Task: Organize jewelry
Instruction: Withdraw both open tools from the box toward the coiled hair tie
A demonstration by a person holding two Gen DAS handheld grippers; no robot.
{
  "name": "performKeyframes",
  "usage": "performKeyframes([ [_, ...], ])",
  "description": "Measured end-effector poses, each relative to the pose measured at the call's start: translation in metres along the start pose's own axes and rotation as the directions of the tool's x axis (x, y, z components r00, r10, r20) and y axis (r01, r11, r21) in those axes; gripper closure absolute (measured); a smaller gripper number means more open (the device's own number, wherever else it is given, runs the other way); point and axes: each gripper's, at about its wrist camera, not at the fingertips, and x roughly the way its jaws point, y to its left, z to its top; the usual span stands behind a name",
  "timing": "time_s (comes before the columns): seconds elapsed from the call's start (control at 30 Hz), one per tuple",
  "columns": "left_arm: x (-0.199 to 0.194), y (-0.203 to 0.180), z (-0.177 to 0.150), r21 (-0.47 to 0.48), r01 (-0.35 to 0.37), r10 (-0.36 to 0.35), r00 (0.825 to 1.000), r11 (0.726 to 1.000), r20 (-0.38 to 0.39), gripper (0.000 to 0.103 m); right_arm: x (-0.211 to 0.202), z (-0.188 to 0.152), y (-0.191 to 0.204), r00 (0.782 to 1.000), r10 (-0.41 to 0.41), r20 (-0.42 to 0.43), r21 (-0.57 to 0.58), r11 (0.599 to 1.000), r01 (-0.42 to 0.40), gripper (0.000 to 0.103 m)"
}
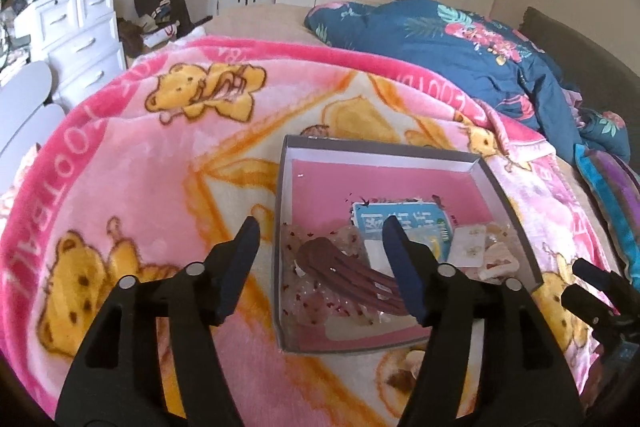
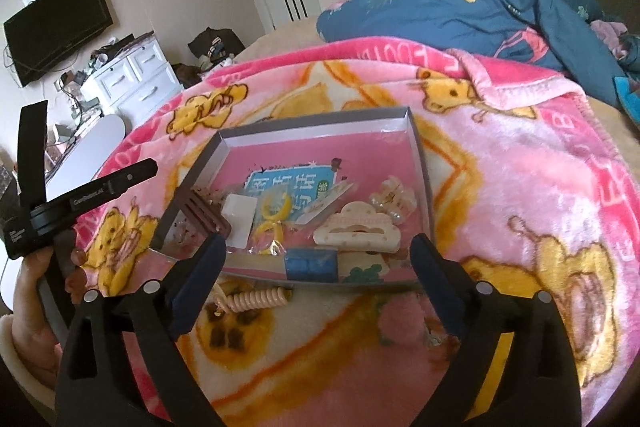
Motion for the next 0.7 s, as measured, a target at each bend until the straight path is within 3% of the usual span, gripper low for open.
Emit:
performKeyframes([
  [0.13,-0.018,-0.003,0.001,0.004,0.000,0.000,1.000,1.000,0.020,0.034,-0.012,0.001,0.000,1.000,0.000,0.018,0.003,1.000,0.000,0.008],
  [0.27,-0.037,-0.005,0.000,0.010,0.002,-0.002,0.999,1.000,0.035,0.014,-0.024,0.002,0.002,0.999,0.003,0.033,0.003,1.000,-0.003,0.008],
  [0.7,-0.075,-0.010,-0.017,0.013,0.023,-0.024,0.999,1.000,0.048,0.009,-0.066,0.002,0.011,0.996,0.000,0.094,-0.032,0.999,0.003,0.007],
])
